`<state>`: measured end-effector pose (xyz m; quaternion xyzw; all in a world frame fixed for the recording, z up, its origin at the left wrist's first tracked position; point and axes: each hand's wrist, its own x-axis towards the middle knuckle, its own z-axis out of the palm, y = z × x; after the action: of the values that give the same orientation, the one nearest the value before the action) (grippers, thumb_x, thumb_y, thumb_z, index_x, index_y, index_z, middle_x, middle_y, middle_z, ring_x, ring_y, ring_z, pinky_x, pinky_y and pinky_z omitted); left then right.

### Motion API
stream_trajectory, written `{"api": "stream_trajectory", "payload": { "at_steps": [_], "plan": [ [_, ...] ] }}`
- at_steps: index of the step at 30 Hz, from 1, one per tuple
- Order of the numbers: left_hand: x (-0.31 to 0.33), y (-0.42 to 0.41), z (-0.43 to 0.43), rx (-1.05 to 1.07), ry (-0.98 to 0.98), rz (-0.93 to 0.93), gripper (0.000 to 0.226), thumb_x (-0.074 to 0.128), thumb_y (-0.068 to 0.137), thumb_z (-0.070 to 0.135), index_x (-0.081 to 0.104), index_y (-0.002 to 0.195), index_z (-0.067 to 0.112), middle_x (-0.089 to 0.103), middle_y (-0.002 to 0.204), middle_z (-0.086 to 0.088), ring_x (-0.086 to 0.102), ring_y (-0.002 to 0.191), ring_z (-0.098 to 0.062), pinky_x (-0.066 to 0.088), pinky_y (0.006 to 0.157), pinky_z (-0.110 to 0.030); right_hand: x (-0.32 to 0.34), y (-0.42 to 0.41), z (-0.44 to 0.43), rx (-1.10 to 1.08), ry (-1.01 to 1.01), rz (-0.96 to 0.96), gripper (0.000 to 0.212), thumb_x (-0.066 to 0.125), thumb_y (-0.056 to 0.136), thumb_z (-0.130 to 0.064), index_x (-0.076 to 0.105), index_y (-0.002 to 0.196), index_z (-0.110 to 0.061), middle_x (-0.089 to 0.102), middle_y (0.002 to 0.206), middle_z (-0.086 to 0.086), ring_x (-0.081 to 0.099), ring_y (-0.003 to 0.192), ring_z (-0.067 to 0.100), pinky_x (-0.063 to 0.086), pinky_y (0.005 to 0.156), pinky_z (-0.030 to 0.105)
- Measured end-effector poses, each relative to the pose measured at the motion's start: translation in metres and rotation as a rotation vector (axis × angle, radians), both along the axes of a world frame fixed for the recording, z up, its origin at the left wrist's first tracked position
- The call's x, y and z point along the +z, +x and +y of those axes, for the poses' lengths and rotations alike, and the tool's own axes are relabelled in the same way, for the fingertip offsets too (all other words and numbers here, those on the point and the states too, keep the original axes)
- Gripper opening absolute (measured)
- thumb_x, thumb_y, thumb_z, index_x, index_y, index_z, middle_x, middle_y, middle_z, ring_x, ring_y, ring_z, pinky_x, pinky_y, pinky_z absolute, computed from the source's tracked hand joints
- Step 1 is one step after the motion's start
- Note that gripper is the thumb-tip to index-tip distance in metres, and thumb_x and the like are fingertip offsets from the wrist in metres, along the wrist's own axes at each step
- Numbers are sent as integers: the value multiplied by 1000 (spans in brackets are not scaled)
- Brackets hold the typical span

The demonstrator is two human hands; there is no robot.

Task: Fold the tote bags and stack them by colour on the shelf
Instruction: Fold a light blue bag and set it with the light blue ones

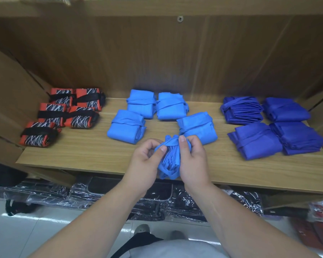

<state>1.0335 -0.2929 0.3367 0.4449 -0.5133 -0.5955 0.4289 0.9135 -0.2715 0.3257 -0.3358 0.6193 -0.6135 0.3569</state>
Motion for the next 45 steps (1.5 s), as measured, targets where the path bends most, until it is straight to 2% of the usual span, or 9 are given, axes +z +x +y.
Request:
{"api": "stream_trajectory", "payload": {
  "at_steps": [3, 7, 12, 20, 25, 31, 35, 40, 45],
  "plan": [
    [5, -8, 4, 42, 41, -9, 12, 55, 102, 7, 59, 92, 2, 72, 96, 1, 67, 88, -10, 53, 77, -23, -4, 0, 0, -28, -14, 71, 37, 51, 98, -47, 46, 79, -16, 50, 76, 3, 47, 74, 23, 45, 73, 45],
    [10, -13, 3, 103, 45, -92, 17, 54, 103, 10, 57, 86, 11, 67, 72, 4, 57, 66, -12, 49, 63, -29, -1, 0, 2, -53, -66, 38, 37, 53, 100, -33, 45, 81, -2, 45, 71, 0, 42, 67, 10, 39, 63, 34],
    [20, -20, 5, 158, 17, -99, 20, 55, 101, 8, 56, 82, 8, 57, 60, 12, 50, 55, -3, 42, 55, -18, 5, 1, 2, -106, -70, 1, 39, 56, 97, -34, 44, 78, -2, 44, 68, -4, 41, 66, 9, 38, 62, 36],
    [37, -25, 8, 188, 14, 0, 17, 58, 100, 10, 59, 83, 11, 62, 72, 0, 54, 66, -11, 47, 62, -25, 23, -2, 12, -114, -179, -10, 35, 55, 98, -33, 47, 81, -4, 49, 71, -3, 44, 66, 8, 41, 62, 32],
    [44, -31, 13, 73, 106, -33, 21, 50, 105, 15, 71, 107, 14, 76, 103, -5, 71, 92, -13, 57, 79, -27, 21, -8, 19, -77, -184, 103, 29, 53, 99, -31, 44, 79, -12, 44, 68, -11, 40, 64, 6, 38, 59, 26],
    [43, -27, 24, 92, 241, 20, 28, 47, 106, 20, 73, 103, 10, 75, 99, -16, 69, 87, -23, 56, 80, -39, 16, -11, 34, 6, -171, 230, 23, 54, 98, -32, 43, 78, -29, 47, 67, -17, 41, 61, 2, 35, 58, 18],
    [39, -31, 33, 164, 224, 59, 30, 47, 106, 19, 74, 95, 12, 74, 98, -19, 68, 88, -27, 54, 85, -45, 16, -11, 37, 49, -124, 28, 25, 57, 96, -35, 48, 75, -23, 48, 68, -13, 43, 65, 6, 40, 61, 29],
    [43, -36, 32, 171, 189, 87, 29, 49, 105, 16, 73, 89, 13, 75, 92, -13, 69, 84, -23, 55, 79, -39, 25, -12, 33, 32, -42, -432, 27, 65, 96, -31, 57, 77, -15, 60, 76, 8, 52, 74, 21, 43, 71, 40],
    [45, -36, 30, 146, 151, 89, 27, 51, 103, 13, 74, 89, 11, 76, 90, -13, 70, 80, -20, 57, 75, -35, 29, -21, 35, 85, -14, -671, 18, 70, 90, -29, 64, 80, -15, 61, 91, 15, 53, 91, 27, 41, 84, 46]
  ]
}}
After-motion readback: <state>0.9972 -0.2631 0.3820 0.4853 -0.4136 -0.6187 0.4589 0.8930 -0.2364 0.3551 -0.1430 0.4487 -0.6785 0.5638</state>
